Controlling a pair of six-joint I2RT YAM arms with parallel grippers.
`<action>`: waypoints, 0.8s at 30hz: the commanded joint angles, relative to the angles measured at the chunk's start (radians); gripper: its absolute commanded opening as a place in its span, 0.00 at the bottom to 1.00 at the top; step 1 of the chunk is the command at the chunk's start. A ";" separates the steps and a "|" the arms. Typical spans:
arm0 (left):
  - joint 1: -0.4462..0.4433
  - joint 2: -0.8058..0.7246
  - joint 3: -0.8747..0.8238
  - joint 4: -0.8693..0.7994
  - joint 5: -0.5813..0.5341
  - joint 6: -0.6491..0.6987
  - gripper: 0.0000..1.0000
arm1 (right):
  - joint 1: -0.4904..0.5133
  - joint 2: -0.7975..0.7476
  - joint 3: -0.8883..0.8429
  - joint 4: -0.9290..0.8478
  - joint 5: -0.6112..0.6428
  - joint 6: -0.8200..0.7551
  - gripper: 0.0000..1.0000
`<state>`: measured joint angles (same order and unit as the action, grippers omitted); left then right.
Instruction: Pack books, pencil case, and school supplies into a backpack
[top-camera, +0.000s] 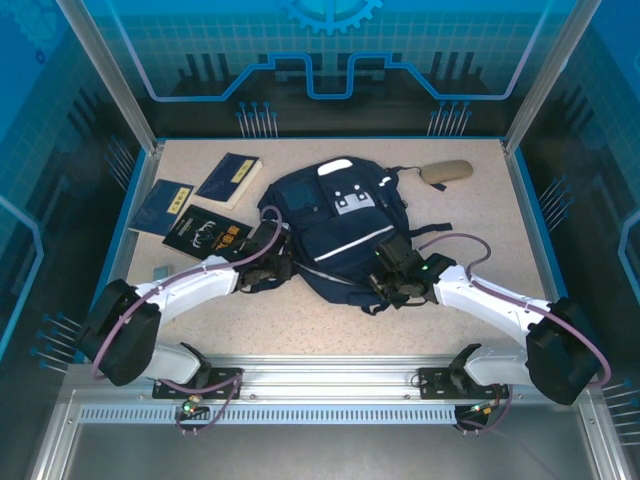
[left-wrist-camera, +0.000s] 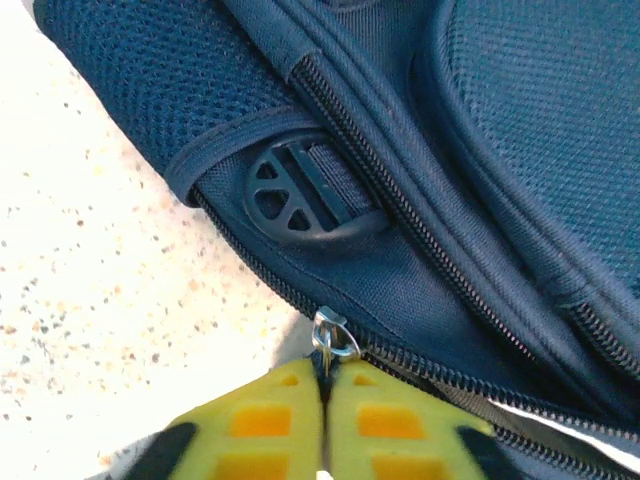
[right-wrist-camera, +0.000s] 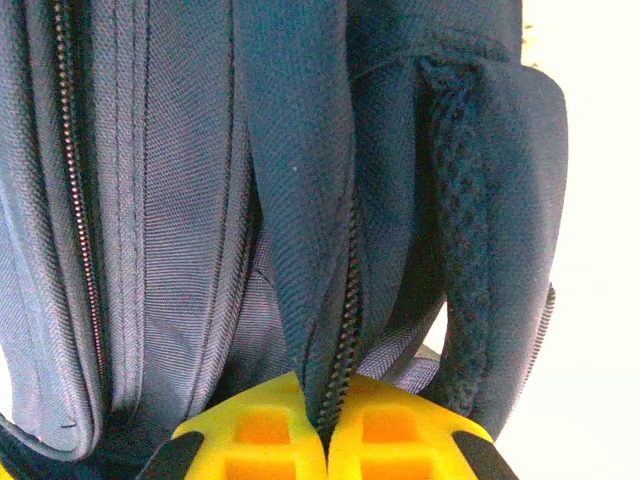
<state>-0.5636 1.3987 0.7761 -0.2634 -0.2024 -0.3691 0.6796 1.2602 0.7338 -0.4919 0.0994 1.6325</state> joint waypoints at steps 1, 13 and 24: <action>0.030 -0.011 0.067 -0.002 -0.097 -0.007 0.32 | 0.011 -0.004 -0.017 0.031 -0.004 -0.050 0.08; 0.072 -0.089 0.140 -0.110 -0.102 -0.132 0.74 | 0.108 0.153 0.190 0.112 -0.123 -0.199 0.62; 0.130 0.162 0.278 -0.023 0.146 -0.247 0.74 | -0.002 0.064 0.243 -0.110 -0.019 -0.618 0.86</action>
<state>-0.4412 1.5002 0.9989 -0.3054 -0.1169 -0.5629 0.7151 1.3548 0.9543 -0.5255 0.0444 1.1839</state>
